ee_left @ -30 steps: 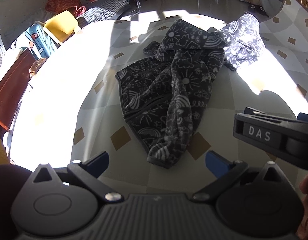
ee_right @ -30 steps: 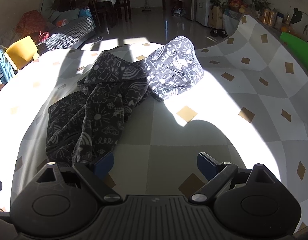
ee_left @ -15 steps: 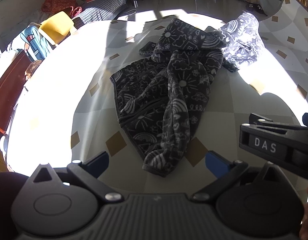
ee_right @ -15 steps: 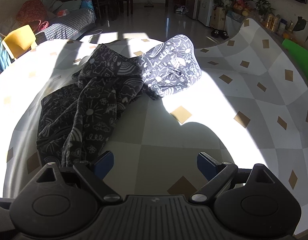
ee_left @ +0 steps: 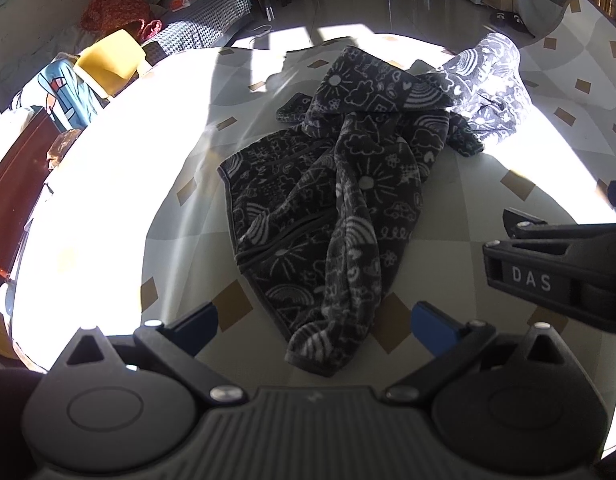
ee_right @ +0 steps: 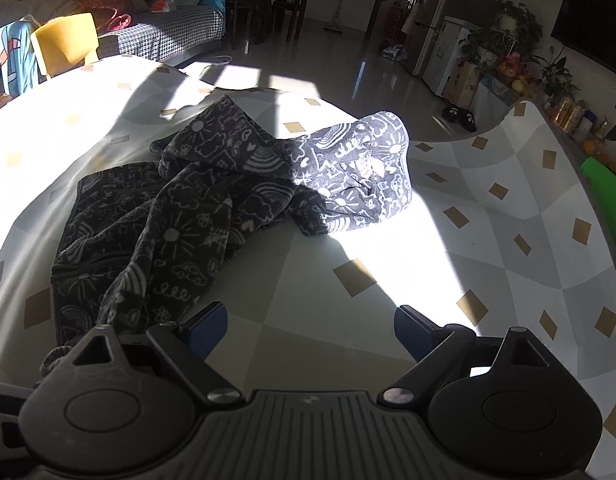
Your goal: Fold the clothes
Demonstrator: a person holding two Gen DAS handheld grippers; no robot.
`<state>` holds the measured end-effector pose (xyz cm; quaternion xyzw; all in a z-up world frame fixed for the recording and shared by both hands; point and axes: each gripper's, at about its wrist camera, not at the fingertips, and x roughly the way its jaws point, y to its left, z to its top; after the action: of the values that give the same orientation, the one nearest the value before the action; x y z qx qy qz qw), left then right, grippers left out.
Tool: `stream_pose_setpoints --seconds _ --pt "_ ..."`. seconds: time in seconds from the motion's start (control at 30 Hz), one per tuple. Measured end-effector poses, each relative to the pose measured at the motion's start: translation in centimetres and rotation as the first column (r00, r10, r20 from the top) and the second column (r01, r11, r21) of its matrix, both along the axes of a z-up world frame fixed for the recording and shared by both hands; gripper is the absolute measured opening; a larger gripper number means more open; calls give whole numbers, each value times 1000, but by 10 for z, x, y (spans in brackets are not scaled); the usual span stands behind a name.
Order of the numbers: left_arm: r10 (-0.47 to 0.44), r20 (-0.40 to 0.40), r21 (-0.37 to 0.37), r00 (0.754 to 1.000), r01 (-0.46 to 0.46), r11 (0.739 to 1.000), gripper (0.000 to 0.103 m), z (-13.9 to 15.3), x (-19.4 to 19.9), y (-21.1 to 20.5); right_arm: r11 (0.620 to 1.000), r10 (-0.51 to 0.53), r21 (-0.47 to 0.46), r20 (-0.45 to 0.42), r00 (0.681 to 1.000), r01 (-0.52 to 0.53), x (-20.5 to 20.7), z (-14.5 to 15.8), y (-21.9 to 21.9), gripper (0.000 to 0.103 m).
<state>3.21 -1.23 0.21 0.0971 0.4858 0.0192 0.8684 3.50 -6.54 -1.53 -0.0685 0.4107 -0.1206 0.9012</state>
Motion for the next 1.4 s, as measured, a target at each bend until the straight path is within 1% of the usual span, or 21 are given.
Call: stream_pose_setpoints --seconds 0.17,0.33,0.63,0.9,1.1,1.27,1.4 --pt "-9 3 0 1000 9 1000 103 -1 6 -3 1000 15 20 -12 1000 -14 11 0 -6 91" --pt "-20 2 -5 1000 20 1000 103 -3 15 -4 999 36 9 -29 999 -35 21 -4 -7 91" --pt "-28 -4 -13 1000 28 1000 103 -8 28 -4 999 32 16 -46 998 -31 38 -6 -13 90" --pt "-26 -2 -16 1000 26 1000 103 -12 45 -1 1000 31 1 -43 999 -31 50 -7 -16 90" --pt "-34 12 -6 999 34 999 103 -10 56 -1 1000 24 -7 -37 999 -24 55 -8 -16 90" --pt "-65 9 18 998 65 998 103 -11 66 -5 1000 5 -14 -31 999 -5 62 -8 -17 90" --pt "-61 22 31 998 60 998 103 -7 81 0 1000 -12 -17 -27 1000 11 67 -8 -18 90"
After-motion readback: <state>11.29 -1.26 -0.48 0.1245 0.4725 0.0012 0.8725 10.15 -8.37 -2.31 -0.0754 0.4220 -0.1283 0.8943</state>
